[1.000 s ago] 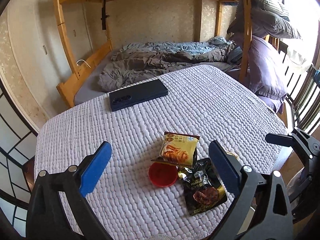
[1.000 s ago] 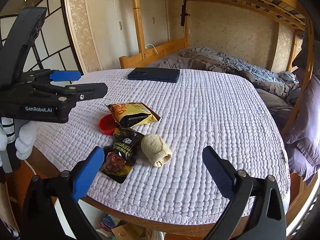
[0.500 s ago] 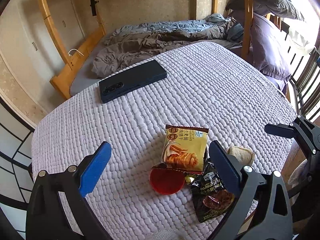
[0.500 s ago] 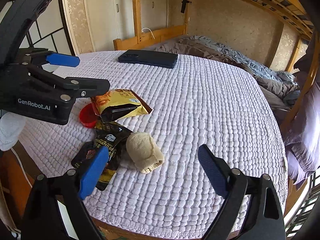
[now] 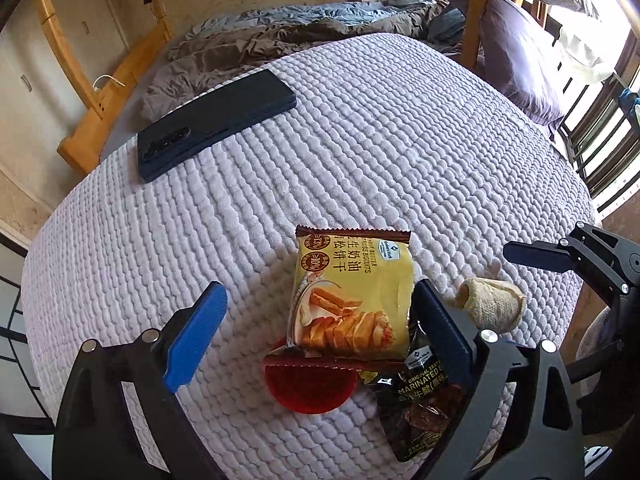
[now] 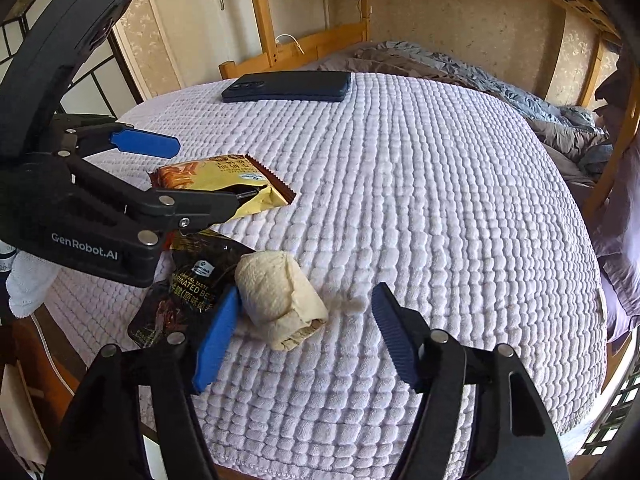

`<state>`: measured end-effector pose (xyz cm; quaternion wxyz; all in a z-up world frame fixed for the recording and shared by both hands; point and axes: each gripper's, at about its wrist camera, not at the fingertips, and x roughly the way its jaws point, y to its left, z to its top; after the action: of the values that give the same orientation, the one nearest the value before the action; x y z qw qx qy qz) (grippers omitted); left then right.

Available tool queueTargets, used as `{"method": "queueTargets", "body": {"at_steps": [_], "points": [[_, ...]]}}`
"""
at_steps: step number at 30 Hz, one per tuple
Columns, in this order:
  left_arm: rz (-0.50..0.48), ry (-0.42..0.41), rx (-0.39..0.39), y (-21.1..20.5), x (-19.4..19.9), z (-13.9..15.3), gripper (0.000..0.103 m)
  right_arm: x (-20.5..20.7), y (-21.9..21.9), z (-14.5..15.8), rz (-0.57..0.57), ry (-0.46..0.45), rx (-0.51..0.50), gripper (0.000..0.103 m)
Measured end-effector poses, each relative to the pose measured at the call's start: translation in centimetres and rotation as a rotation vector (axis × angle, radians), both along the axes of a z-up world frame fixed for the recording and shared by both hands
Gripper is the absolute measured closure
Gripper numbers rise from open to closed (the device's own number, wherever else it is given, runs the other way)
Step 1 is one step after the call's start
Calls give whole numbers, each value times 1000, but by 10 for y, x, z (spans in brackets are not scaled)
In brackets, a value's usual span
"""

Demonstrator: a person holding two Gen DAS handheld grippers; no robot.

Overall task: Collect trash
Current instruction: 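Grasp the yellow biscuit packet with the left tool while the right tool grasps the beige roll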

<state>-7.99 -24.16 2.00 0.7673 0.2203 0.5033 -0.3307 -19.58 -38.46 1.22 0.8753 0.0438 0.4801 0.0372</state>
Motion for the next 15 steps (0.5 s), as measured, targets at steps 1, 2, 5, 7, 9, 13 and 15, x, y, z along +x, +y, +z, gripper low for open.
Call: {"method": "queueTargets", "body": {"at_steps": [1, 2, 5, 7, 9, 13, 15], "points": [[-6, 0, 5, -1, 0, -1, 14, 0, 0, -1, 2, 2, 10, 42], [-12, 3, 11, -2, 0, -3, 18, 0, -1, -1, 4, 2, 16, 44], [-18, 17, 23, -4, 2, -8, 33, 2, -1, -3, 7, 6, 31, 51], [-22, 23, 19, -4, 3, -10, 36, 2, -1, -3, 10, 7, 41, 55], [-31, 21, 14, -4, 3, -8, 37, 2, -1, -2, 13, 6, 56, 60], [-45, 6, 12, -5, 1, -6, 37, 1, -4, 2, -1, 2, 72, 64], [-44, 2, 3, -3, -1, -2, 38, -3, -6, 5, -11, -3, 76, 65]]}}
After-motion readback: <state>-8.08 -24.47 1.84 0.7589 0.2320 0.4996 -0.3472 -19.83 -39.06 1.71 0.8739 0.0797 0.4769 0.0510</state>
